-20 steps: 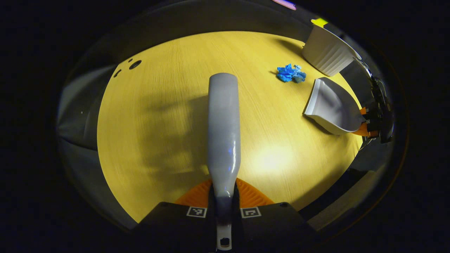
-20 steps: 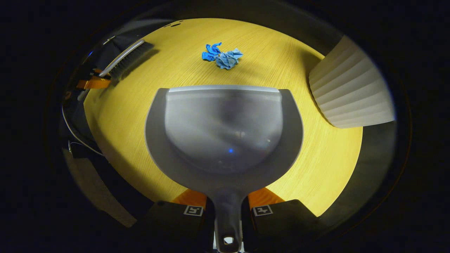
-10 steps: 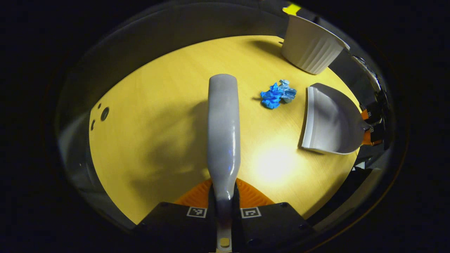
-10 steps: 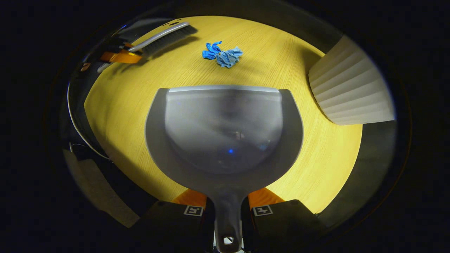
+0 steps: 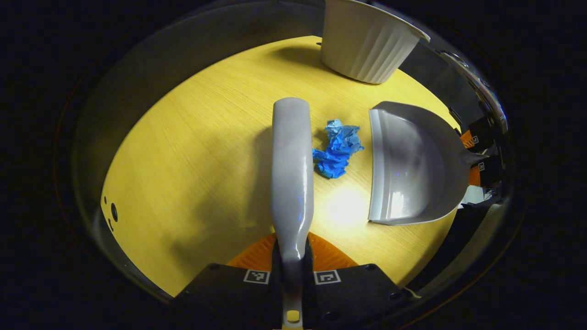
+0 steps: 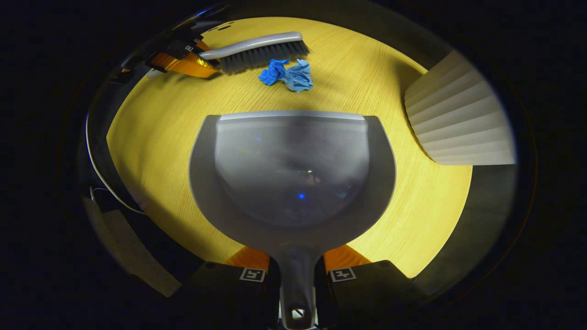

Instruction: Pick up the small broom and dustpan from the desktop, sweep the trash into the dustpan with the broom, and then empty the trash into the garbage bin.

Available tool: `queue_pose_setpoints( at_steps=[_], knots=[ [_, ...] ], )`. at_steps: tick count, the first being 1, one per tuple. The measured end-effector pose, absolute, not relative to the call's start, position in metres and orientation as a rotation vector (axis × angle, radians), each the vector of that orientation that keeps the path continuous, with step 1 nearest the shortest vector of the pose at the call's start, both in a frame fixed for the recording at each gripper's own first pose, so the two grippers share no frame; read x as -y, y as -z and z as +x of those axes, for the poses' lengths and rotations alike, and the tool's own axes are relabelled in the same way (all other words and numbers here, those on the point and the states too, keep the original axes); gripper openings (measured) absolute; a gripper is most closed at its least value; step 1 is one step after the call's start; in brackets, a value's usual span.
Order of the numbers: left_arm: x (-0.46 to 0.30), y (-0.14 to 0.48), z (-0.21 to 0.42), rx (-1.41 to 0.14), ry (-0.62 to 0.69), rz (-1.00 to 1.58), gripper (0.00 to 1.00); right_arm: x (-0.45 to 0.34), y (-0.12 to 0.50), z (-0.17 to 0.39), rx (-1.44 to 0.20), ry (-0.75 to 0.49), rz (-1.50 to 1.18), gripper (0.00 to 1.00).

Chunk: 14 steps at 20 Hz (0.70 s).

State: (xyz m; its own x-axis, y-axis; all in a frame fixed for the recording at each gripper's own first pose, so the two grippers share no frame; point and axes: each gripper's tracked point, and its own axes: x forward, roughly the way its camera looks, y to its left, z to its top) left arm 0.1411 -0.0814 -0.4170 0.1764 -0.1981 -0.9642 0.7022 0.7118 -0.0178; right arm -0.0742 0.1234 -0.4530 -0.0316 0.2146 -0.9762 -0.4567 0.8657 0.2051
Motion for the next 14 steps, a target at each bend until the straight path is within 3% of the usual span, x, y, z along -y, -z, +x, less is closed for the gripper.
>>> queue_pose_setpoints(
  at_steps=[5,14],
  knots=[
    [0.11,0.416,0.114,-1.275,0.784,0.483,0.24,-0.123,0.455,-0.074,-1.498,-0.548,-0.205,0.36],
    [0.152,0.407,0.072,-1.342,0.851,0.306,0.21,-0.123,0.459,-0.075,-1.47,-0.542,-0.193,0.36]
  ],
)
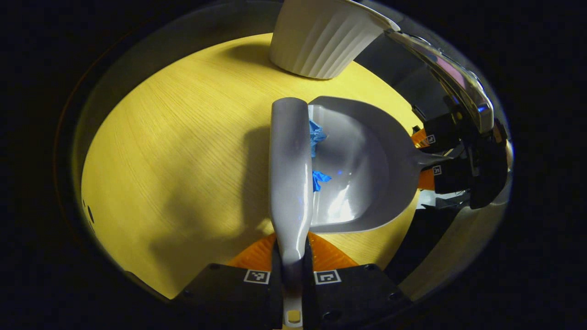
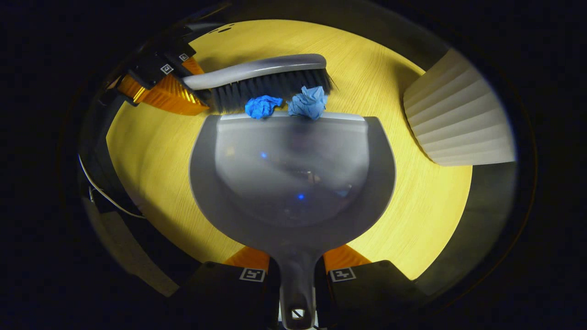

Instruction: Pick up the small broom and dustpan from the desktop, sweep the trash into the dustpan with the broom, and then empty the trash into the garbage bin.

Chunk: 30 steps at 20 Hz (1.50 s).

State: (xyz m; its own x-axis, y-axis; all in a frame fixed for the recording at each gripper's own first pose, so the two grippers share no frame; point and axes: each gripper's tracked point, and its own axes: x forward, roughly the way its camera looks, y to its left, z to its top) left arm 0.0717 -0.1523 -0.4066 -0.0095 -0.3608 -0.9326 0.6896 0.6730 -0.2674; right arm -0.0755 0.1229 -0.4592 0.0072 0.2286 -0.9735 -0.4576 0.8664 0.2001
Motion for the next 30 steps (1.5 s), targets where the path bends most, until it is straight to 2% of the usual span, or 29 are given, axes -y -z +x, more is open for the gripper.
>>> queue_pose_setpoints(
  at_steps=[3,5,13,14,15,18,24,30],
  knots=[
    [0.172,0.393,0.052,-1.383,0.894,0.167,0.2,-0.124,0.462,-0.078,-1.454,-0.538,-0.18,0.36],
    [0.174,0.391,0.048,-1.386,0.898,0.164,0.2,-0.125,0.464,-0.078,-1.445,-0.536,-0.173,0.36],
    [0.162,0.367,0.066,-1.308,0.812,0.164,0.2,-0.13,0.47,-0.077,-1.368,-0.526,-0.131,0.36],
    [0.158,0.37,0.067,-1.305,0.787,0.169,0.24,-0.129,0.47,-0.076,-1.341,-0.522,-0.128,0.36],
    [0.156,0.371,0.069,-1.302,0.763,0.163,0.2,-0.129,0.468,-0.074,-1.312,-0.519,-0.123,0.36],
    [0.145,0.36,0.075,-1.272,0.691,0.128,0.2,-0.129,0.456,-0.068,-1.258,-0.494,-0.089,0.36],
    [0.143,0.362,0.074,-1.2,0.501,0.155,0.2,-0.13,0.437,-0.067,-1.305,-0.402,-0.029,0.36],
    [0.148,0.364,0.072,-1.215,0.468,0.11,0.2,-0.131,0.428,-0.063,-1.254,-0.286,0.041,0.36]
  ],
)
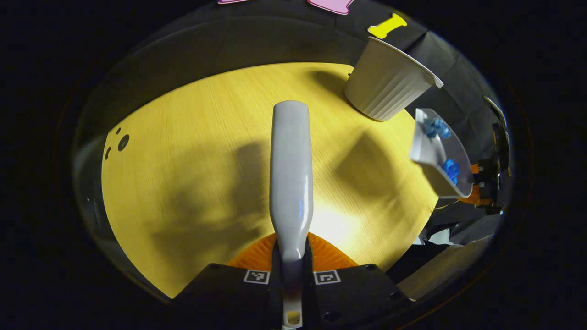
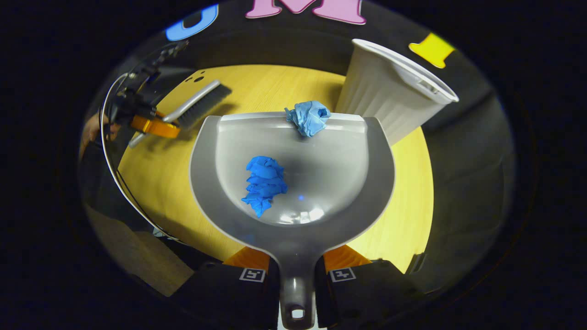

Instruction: Pick up the small broom and dustpan from the desktop, sweep the trash into the dustpan with the broom, and then empty the trash into the garbage bin.

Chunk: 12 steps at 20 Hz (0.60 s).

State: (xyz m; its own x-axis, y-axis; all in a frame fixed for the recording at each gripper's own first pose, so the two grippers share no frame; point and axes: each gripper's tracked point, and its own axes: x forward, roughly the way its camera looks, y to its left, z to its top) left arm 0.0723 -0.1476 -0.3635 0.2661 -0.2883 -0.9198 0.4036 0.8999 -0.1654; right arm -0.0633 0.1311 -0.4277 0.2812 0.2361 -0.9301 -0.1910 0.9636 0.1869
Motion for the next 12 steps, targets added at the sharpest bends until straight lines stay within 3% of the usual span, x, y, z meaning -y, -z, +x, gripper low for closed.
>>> queue_pose_setpoints(
  at_steps=[12],
  knots=[
    [0.139,0.358,0.078,-1.234,0.554,0.131,0.2,-0.126,0.415,-0.041,-1.197,-0.018,0.12,0.36]
  ],
)
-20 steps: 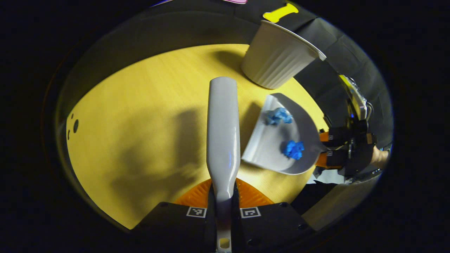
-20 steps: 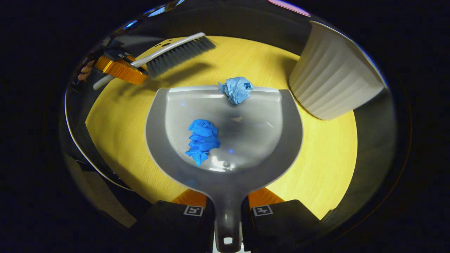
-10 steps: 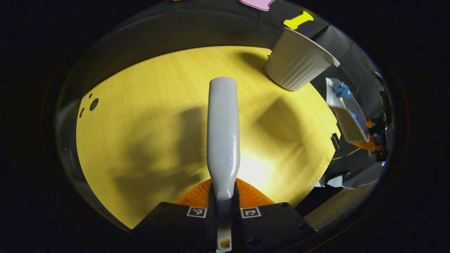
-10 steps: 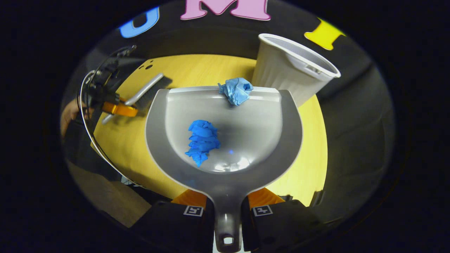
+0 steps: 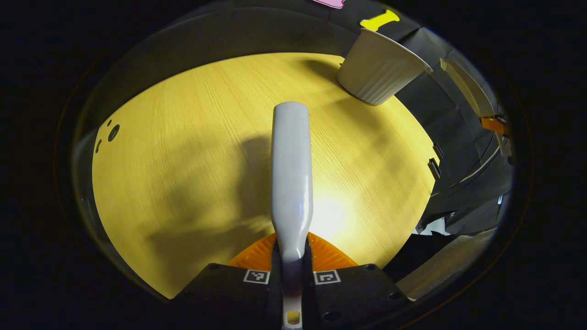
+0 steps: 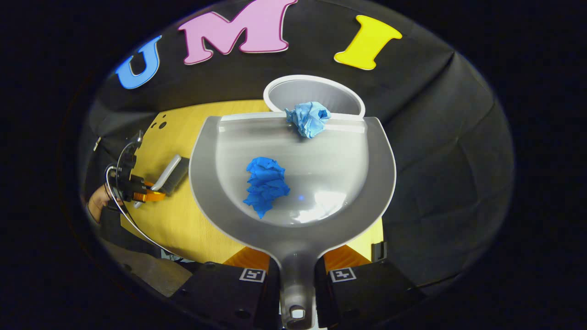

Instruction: Pick up the small broom and dustpan from the desktop, sweep the trash into the dustpan with the broom, and then empty the trash into the garbage bin.

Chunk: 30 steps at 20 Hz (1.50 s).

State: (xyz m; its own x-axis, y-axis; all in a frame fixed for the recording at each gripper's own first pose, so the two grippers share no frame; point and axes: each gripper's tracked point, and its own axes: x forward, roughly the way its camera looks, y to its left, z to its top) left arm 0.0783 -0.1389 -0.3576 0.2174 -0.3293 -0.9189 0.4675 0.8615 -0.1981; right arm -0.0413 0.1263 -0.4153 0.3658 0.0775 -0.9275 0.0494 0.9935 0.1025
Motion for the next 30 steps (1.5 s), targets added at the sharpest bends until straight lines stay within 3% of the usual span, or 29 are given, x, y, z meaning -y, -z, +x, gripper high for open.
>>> queue_pose_setpoints(
  at_steps=[5,13,14,18,30],
  knots=[
    [0.137,0.358,0.078,-1.243,0.566,0.131,0.2,-0.12,0.42,-0.035,-1.195,0.046,0.075,0.36],
    [0.137,0.357,0.078,-1.254,0.565,0.142,0.2,-0.107,0.407,-0.044,-1.341,0.11,-0.099,0.36],
    [0.136,0.356,0.077,-1.256,0.562,0.142,0.17,-0.106,0.404,-0.044,-1.358,0.104,-0.124,0.36],
    [0.136,0.353,0.075,-1.27,0.554,0.135,0.24,-0.081,0.392,-0.045,-1.429,0.076,-0.282,0.36],
    [0.136,0.352,0.078,-1.289,0.551,0.145,0.2,-0.07,0.396,-0.016,-1.541,-0.047,-0.595,0.36]
  ],
)
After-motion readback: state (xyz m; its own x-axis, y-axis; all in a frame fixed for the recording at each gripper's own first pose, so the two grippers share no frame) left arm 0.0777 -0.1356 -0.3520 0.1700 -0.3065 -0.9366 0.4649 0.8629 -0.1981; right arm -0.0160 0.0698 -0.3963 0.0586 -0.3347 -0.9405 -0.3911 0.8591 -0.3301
